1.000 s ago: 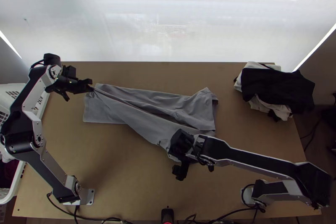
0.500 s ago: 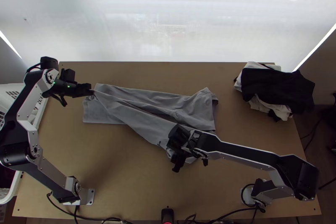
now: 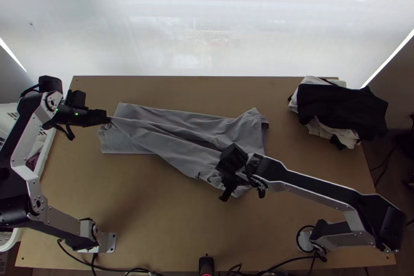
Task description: Fold the t-shirt
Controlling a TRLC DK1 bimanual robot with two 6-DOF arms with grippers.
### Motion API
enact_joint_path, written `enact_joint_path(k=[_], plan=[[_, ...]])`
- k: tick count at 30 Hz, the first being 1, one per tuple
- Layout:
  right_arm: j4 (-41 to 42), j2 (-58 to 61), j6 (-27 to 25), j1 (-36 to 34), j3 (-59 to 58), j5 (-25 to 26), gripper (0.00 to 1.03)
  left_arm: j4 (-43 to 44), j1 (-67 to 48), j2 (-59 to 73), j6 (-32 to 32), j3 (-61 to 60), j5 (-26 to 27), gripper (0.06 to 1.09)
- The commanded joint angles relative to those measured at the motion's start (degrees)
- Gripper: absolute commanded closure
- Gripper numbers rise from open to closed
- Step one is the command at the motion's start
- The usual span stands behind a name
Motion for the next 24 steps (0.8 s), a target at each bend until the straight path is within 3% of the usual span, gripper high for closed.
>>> enact_joint_path(k=[1, 10, 17, 24], plan=[[-3.74, -4.67, 0.12, -5.39, 1.31, 0.23, 1.00, -3.05, 1.10, -6.88, 2.12, -3.56, 0.47, 1.05], [-7.96, -11.96, -0.15, -17.08, 6.05, 0.23, 1.00, -7.79, 1.98, -16.28, 6.34, -8.93, 0.47, 1.05], [-8.05, -14.33, -0.32, -21.21, 7.20, 0.23, 1.00, -10.61, 2.07, -21.21, 8.19, -10.68, 0.47, 1.05], [-1.10, -8.18, -2.87, -22.70, 8.34, 0.32, 1.00, -9.38, 1.63, -20.94, 8.80, -14.20, 0.56, 1.05]])
